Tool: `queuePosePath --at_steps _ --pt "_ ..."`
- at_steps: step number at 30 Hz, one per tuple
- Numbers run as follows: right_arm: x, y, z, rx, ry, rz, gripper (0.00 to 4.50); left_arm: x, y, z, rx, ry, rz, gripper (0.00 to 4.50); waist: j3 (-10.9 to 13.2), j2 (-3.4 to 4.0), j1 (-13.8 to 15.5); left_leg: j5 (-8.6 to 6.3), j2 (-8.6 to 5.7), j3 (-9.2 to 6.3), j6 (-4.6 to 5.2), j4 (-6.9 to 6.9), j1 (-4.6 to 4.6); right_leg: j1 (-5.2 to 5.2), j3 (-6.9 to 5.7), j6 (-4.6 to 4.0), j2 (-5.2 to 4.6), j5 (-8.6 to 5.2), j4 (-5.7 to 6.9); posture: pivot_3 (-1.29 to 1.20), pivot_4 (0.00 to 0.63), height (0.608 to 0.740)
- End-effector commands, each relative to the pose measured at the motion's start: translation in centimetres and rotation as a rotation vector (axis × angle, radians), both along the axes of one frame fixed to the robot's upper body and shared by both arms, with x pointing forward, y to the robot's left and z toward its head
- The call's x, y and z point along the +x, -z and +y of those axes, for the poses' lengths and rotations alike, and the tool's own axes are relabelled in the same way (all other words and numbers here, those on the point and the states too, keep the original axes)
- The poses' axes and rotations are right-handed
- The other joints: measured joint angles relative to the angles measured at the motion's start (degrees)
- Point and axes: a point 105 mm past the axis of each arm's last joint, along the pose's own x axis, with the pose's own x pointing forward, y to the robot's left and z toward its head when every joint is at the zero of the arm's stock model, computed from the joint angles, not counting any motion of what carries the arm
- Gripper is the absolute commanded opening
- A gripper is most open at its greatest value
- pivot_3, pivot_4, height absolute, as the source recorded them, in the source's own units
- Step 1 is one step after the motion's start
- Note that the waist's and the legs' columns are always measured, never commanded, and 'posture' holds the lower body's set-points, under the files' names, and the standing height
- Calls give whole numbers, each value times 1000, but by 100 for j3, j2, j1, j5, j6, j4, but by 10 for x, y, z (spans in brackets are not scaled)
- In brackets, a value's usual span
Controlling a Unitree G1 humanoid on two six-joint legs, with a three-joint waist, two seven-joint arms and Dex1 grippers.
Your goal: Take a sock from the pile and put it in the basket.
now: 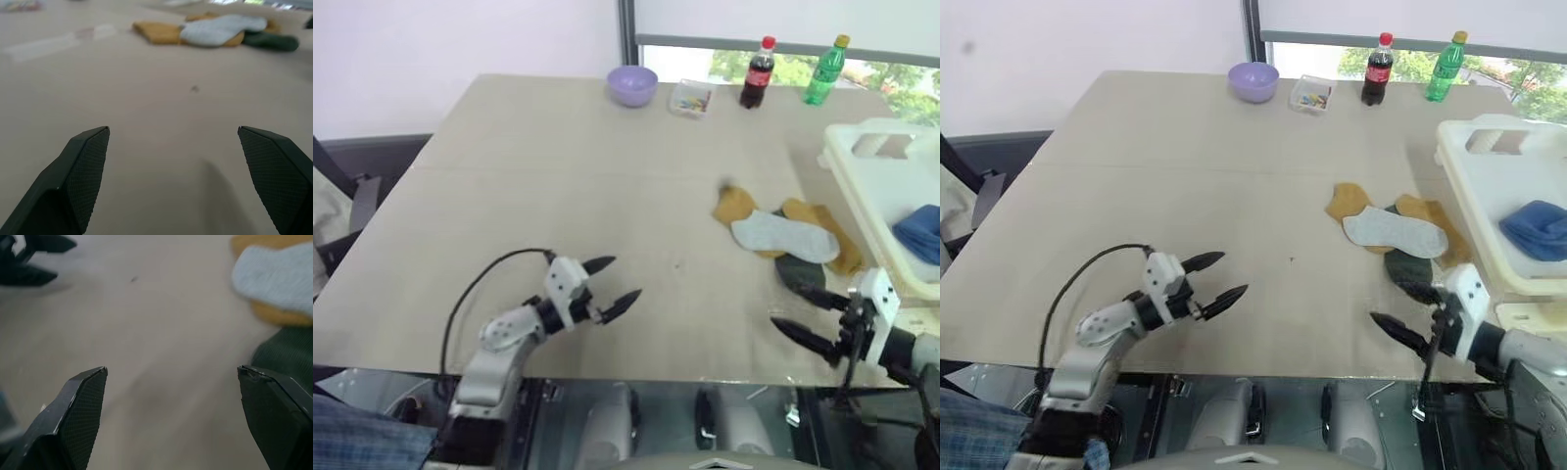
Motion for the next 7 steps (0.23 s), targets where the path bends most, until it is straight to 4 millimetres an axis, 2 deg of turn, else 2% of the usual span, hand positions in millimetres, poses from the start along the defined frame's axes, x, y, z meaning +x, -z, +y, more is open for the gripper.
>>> queuePosePath --at_steps 1,7 --pt "-4 2 -12 -52 -46 -53 4347 -6 -13 10 22 -31 -55 4500 2 1 3 0 0 0 -1 0 16 16 0 -1 -1 0 0 0 150 736" --pt "-15 16 -30 -78 -5 -39 4347 -13 -11 24 48 -77 -45 4500 2 2 12 -11 1 0 -18 -3 34 29 0 -1 -13 -1 0 0 150 736"
